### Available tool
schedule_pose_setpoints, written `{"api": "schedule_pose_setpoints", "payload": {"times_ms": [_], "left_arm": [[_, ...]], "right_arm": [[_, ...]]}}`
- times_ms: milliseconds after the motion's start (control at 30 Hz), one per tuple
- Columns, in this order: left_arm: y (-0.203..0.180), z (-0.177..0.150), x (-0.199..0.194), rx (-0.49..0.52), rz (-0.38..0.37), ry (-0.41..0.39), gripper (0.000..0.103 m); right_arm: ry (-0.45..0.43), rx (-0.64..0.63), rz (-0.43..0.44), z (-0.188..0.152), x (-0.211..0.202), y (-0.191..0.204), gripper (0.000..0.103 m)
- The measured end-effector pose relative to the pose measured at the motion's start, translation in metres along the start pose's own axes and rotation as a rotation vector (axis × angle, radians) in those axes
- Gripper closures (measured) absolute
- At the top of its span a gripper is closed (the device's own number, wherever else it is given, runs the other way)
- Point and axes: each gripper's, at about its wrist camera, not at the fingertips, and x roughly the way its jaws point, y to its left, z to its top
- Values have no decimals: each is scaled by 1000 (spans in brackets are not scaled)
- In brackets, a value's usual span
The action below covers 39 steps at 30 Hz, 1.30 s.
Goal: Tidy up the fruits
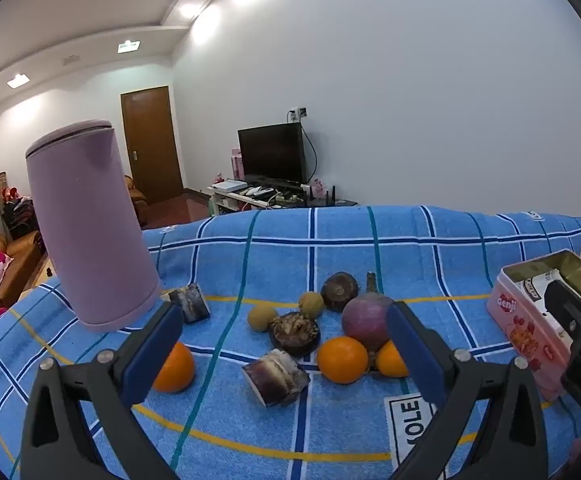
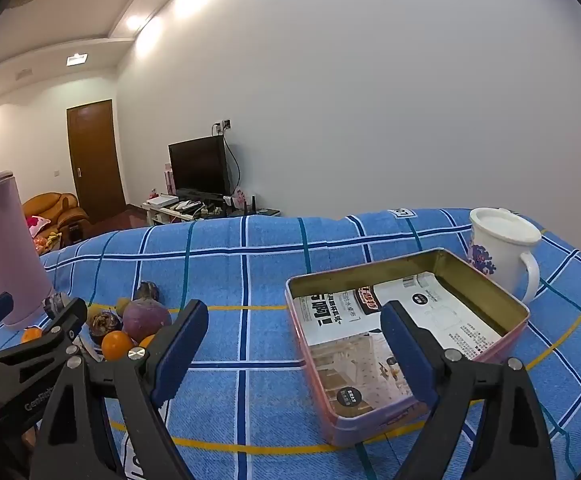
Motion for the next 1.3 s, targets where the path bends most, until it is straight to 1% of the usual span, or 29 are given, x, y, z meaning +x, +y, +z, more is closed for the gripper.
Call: {"api": "schedule_pose_setpoints", "payload": {"times_ms": [133,167,267,733,1300], "left_arm": [[0,0,1,-2,8,2,0],[3,1,3,-14,-3,15,0],[3,-2,4,-19,-7,15,0],[2,-6,7,-12,-11,13,0],[1,-3,4,-13,-11,23,0]], "right_arm": [[2,-2,-2,1,1,0,14],[1,-3,-3,0,2,3,14],[0,1,-2,0,2,3,14],[-2,3,0,-1,4,4,14],[-1,5,2,-1,3,3,14]]}}
